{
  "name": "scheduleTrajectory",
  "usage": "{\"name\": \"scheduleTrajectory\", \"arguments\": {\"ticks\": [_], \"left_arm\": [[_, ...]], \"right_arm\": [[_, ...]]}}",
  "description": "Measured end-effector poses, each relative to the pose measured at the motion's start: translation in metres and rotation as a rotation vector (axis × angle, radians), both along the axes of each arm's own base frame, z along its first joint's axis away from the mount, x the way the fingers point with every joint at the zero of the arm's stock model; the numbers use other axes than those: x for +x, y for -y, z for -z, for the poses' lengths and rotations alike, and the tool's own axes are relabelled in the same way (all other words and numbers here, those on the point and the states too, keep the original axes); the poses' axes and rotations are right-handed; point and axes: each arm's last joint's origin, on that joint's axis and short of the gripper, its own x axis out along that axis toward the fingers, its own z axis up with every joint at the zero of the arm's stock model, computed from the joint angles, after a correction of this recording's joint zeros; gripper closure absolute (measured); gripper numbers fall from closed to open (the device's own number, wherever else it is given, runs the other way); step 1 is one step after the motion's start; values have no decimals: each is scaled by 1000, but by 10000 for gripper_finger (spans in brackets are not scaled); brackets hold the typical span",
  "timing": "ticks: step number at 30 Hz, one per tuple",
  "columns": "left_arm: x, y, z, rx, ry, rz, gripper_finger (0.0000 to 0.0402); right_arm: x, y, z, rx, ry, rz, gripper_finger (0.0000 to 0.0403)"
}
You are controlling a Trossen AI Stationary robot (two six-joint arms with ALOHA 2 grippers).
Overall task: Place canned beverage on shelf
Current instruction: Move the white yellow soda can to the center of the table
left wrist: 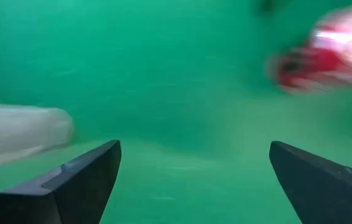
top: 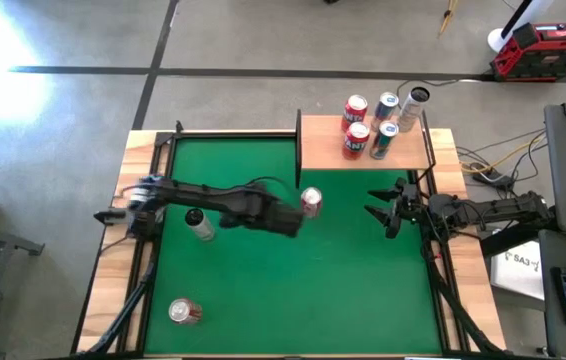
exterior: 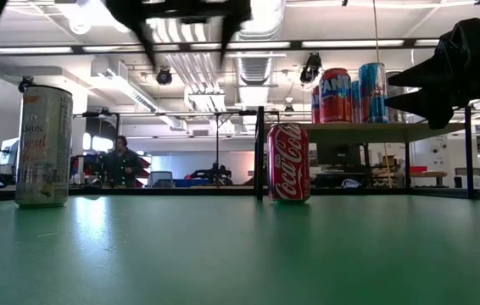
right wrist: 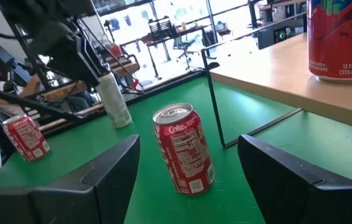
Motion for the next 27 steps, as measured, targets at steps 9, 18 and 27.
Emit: {"name": "scheduleTrajectory", "arguments": {"ticks": [9,18,27], "left_arm": [[-97,-7,0,-90,-25,-230,8],[-163,-13,10,-135,-42,-255,8],[-180,-16,47,-146,-13,-208,8]], "right_arm": [[0,0,0,0,0,0,140],[0,0,0,0,1,1,140],[0,0,0,0,1,1,140]]}}
